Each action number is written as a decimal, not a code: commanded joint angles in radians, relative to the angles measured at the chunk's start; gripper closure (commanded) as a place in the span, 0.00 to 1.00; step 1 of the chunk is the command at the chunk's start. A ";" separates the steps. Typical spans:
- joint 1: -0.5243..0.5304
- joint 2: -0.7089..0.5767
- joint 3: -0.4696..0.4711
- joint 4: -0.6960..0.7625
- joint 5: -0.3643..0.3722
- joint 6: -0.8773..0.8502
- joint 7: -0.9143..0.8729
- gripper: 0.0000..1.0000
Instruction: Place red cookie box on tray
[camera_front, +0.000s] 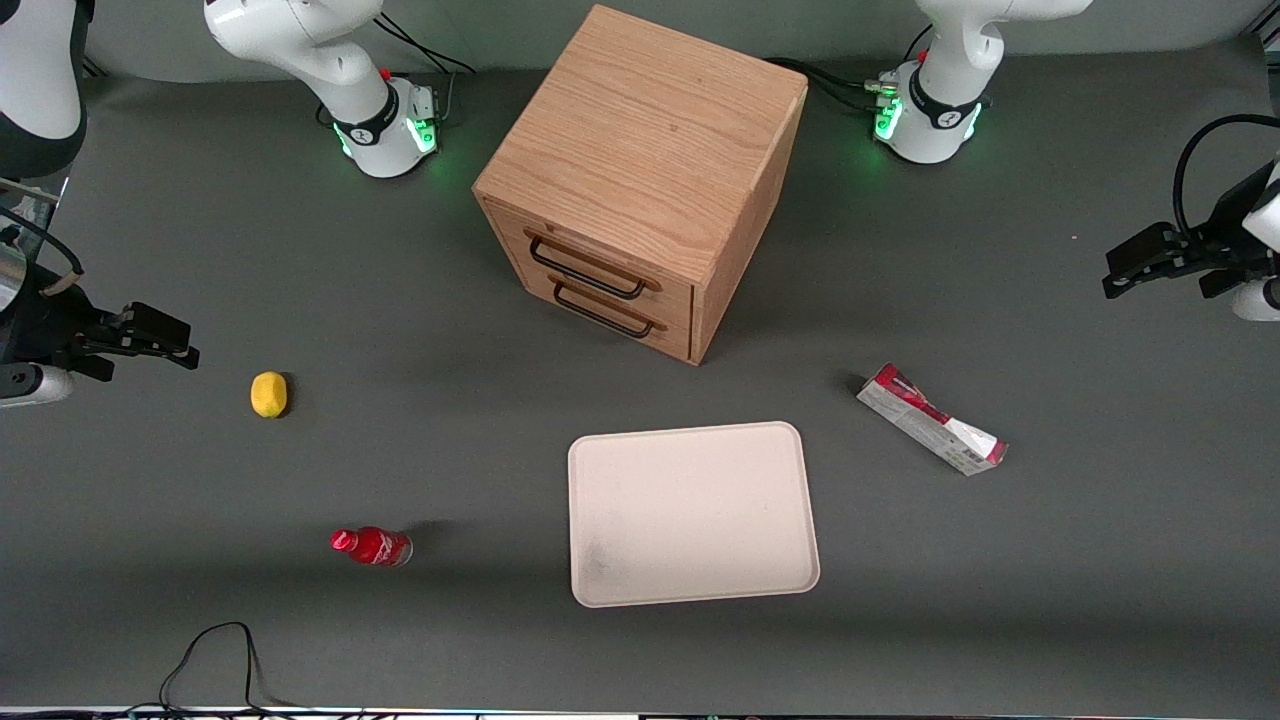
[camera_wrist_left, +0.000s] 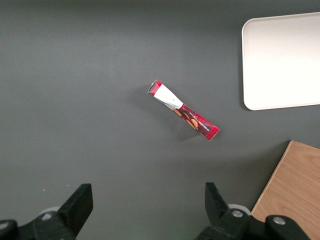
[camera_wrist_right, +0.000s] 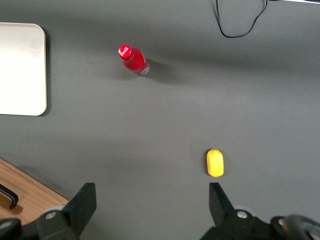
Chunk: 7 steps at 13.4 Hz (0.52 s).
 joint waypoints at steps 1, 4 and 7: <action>0.004 -0.016 -0.004 -0.011 -0.005 -0.016 -0.021 0.00; 0.005 -0.016 -0.003 -0.011 -0.005 -0.016 -0.021 0.00; 0.005 -0.012 -0.003 -0.012 -0.005 -0.020 -0.026 0.00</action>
